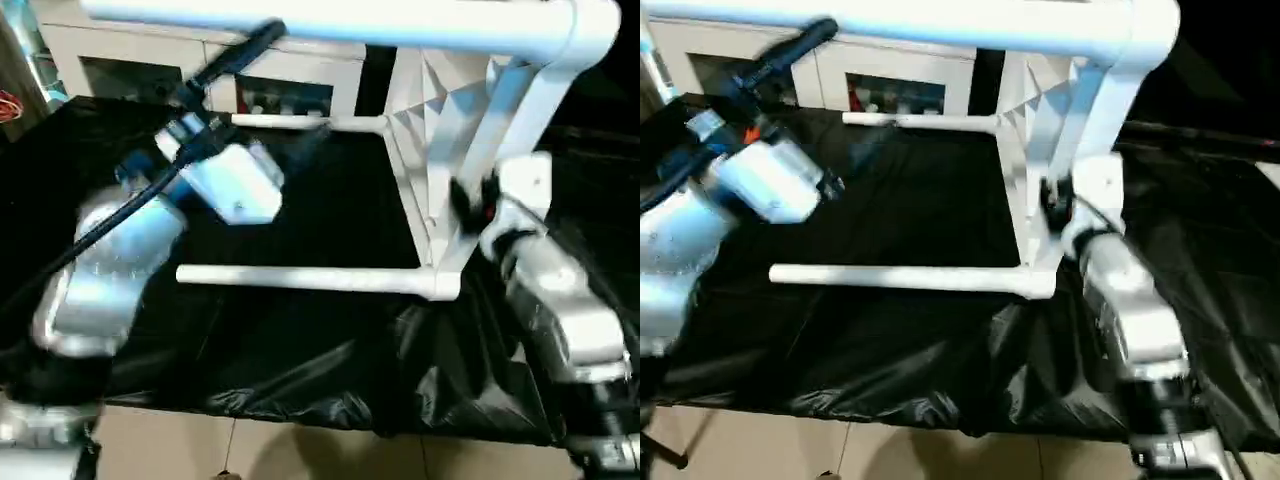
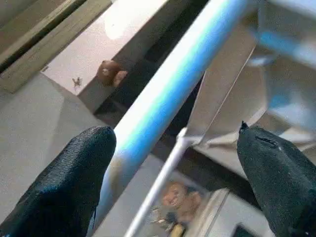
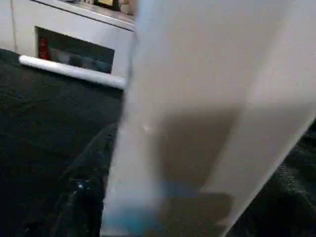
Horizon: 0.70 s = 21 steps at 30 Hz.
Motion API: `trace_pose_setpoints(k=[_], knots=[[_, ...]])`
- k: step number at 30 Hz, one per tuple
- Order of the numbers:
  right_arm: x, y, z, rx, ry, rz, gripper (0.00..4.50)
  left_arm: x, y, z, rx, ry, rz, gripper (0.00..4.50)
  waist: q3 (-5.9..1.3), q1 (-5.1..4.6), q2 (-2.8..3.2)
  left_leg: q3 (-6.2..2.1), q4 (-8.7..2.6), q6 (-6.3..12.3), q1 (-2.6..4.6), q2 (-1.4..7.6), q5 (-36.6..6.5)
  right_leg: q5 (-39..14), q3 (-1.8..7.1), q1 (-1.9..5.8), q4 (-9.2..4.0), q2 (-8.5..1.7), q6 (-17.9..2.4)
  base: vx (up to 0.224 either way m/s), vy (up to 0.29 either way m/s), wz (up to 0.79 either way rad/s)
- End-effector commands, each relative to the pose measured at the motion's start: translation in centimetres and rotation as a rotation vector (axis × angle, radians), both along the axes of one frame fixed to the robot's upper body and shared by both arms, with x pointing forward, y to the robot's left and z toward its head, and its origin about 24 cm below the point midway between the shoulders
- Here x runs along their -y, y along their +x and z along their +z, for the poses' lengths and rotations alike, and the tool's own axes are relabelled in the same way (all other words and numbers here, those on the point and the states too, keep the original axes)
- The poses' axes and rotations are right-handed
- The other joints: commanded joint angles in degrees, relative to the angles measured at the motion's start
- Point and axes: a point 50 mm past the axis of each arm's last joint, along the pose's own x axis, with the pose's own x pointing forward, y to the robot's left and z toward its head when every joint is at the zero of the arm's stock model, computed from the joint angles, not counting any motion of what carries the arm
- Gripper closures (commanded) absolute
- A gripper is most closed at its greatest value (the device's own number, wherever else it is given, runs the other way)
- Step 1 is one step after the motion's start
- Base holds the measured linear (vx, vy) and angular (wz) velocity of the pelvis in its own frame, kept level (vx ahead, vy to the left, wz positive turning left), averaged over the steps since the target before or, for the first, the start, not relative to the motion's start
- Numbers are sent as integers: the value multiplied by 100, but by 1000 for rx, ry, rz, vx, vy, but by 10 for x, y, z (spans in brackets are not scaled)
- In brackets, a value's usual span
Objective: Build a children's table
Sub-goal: Flip table
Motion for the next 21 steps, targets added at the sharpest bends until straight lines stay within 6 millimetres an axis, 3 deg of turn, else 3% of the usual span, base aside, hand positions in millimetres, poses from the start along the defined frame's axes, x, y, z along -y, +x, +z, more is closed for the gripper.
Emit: trace_pose_setpoints(k=[1,4,6,8,10,17,20,21], knots=[[4,-3,8,55,36,-9,98,4,3,3,57,46,8,0,-334,10,97,-39,-409,-304,87,125,-829,-161,182,251,-326,-217,-683,0,0,0],[4,-9,9,104,-2,14,70,5,6,12,157,53,18,0,-319,20,167,-36,-410,-303,93,124,-842,-53,180,255,-331,-214,-810,0,0,0],[4,-10,10,111,-8,18,70,5,7,14,177,51,19,0,-319,25,139,-40,-414,-290,89,126,-856,-62,180,281,-326,-220,-824,0,0,0],[1,-16,6,106,7,43,70,3,11,13,200,69,43,0,-307,29,195,-43,-417,-280,106,129,-967,-203,185,268,-331,-233,-855,0,0,0],[-1,-18,3,99,9,48,70,2,13,12,206,75,57,0,-296,25,174,-36,-418,-256,101,128,-1012,-295,189,266,-349,-229,-850,0,0,0],[-5,-19,-3,98,44,52,70,-13,37,20,246,81,205,0,-266,16,212,-61,-443,-287,102,128,-1291,-929,192,226,-399,-250,-792,0,0,0],[-4,-14,-3,111,103,39,70,-16,42,22,250,80,221,0,-279,16,224,-54,-434,-276,102,117,-1251,-796,193,210,-390,-247,-845,0,0,0],[-3,-12,-4,109,116,28,70,-17,44,23,248,80,233,0,-284,22,203,-55,-433,-273,105,124,-1225,-757,191,214,-386,-253,-863,0,0,0]])
